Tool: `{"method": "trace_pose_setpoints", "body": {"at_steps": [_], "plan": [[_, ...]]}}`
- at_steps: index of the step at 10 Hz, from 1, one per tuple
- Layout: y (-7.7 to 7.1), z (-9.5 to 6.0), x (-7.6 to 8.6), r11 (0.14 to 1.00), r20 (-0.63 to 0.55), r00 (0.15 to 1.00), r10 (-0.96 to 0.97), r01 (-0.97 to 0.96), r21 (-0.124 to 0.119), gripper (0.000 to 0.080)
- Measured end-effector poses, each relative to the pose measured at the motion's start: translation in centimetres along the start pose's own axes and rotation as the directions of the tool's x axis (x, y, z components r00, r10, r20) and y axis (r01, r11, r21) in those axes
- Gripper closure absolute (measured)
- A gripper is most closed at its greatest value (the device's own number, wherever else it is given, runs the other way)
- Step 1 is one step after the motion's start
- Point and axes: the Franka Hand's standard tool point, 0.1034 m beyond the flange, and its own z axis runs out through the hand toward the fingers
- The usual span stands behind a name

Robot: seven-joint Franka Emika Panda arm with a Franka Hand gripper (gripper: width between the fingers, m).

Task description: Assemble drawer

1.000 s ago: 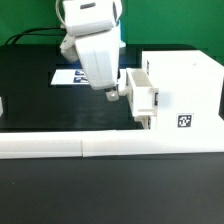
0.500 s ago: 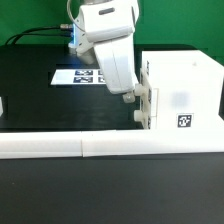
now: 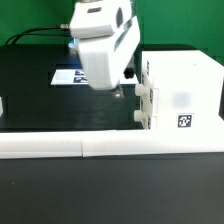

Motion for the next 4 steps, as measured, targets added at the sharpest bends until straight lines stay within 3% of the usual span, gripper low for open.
{"method": "trace_pose_setpoints", "body": {"at_steps": [2, 4], "plan": [[-0.6, -0.11, -1.7, 0.998, 0.006, 1.0, 0.019, -0.018, -0.055, 0.015], [-0.6, 0.04, -1.52, 0.999, 0.006, 1.0, 0.017, -0.017, -0.045, 0.015]]}}
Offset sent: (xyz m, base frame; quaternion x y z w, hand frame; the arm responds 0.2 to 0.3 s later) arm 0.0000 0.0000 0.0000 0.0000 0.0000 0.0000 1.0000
